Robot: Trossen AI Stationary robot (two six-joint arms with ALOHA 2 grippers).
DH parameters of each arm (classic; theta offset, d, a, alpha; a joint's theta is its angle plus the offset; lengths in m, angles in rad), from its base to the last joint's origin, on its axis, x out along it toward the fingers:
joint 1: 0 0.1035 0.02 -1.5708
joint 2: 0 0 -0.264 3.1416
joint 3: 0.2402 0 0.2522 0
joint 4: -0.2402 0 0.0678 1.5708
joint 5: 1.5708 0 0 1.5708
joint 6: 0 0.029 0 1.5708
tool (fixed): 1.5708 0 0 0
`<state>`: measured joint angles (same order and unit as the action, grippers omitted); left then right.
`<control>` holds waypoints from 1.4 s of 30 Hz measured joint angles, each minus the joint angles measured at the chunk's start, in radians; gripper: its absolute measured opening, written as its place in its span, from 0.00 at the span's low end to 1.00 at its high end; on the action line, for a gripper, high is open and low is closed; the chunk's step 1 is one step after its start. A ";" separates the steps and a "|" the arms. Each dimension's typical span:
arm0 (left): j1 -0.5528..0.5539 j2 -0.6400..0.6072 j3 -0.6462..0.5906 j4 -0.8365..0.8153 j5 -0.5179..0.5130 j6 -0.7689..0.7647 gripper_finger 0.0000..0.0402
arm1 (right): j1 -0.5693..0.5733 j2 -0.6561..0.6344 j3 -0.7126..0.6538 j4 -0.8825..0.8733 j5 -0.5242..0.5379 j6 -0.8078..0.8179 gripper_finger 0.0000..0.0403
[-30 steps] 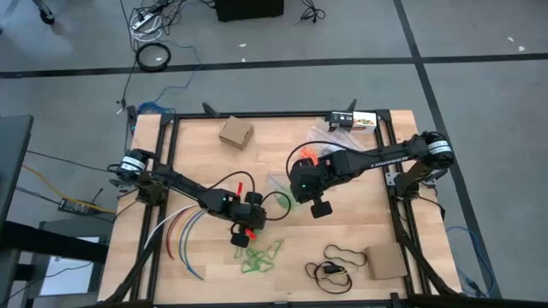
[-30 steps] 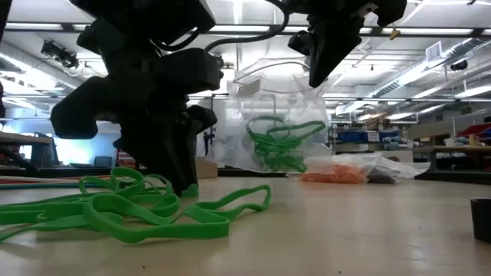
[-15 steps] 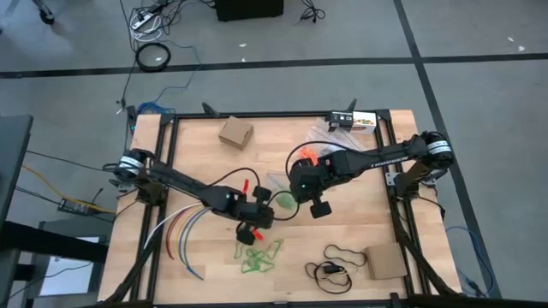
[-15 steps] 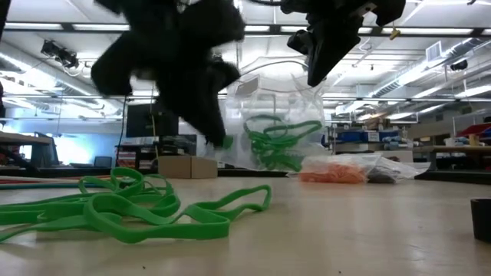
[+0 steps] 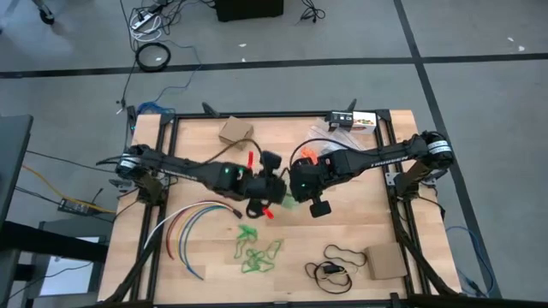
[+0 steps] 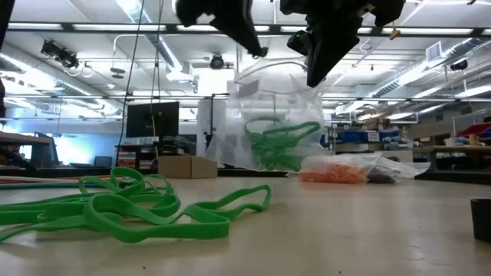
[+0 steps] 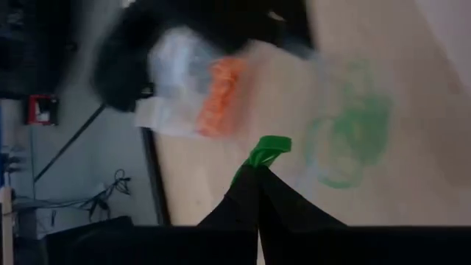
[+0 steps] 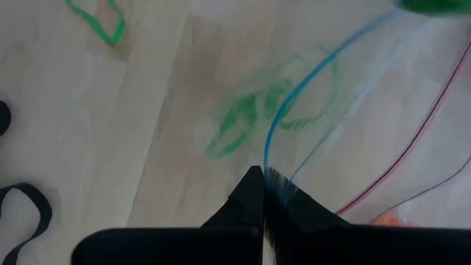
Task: Sort rubber bands
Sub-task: Put the green rubber band into the transparent zip bag
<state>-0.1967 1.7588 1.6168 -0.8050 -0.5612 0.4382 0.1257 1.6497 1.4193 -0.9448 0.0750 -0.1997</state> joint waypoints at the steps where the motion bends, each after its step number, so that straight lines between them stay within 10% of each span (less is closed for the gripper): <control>1: 0.010 0.000 0.013 0.002 -0.003 0.005 0.00 | 0.000 0.000 0.000 0.000 0.000 0.000 0.00; 13: 0.118 0.000 0.017 -0.015 0.174 0.041 0.04 | 0.002 0.000 0.000 0.003 0.000 -0.004 0.00; 27: 0.108 0.000 0.023 -0.040 0.137 -0.004 0.40 | 0.002 0.000 0.000 0.009 0.000 -0.004 0.00; 36: -0.050 0.003 0.075 -0.289 0.287 -0.288 0.45 | 0.004 0.000 0.000 0.000 0.000 -0.004 0.00; 42: -0.229 0.012 -0.082 0.009 0.402 -0.338 0.44 | 0.001 0.000 0.000 -0.001 0.004 -0.018 0.00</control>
<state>-0.4259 1.7710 1.5346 -0.7958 -0.1595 0.1000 0.1268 1.6501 1.4197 -0.9460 0.0786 -0.2176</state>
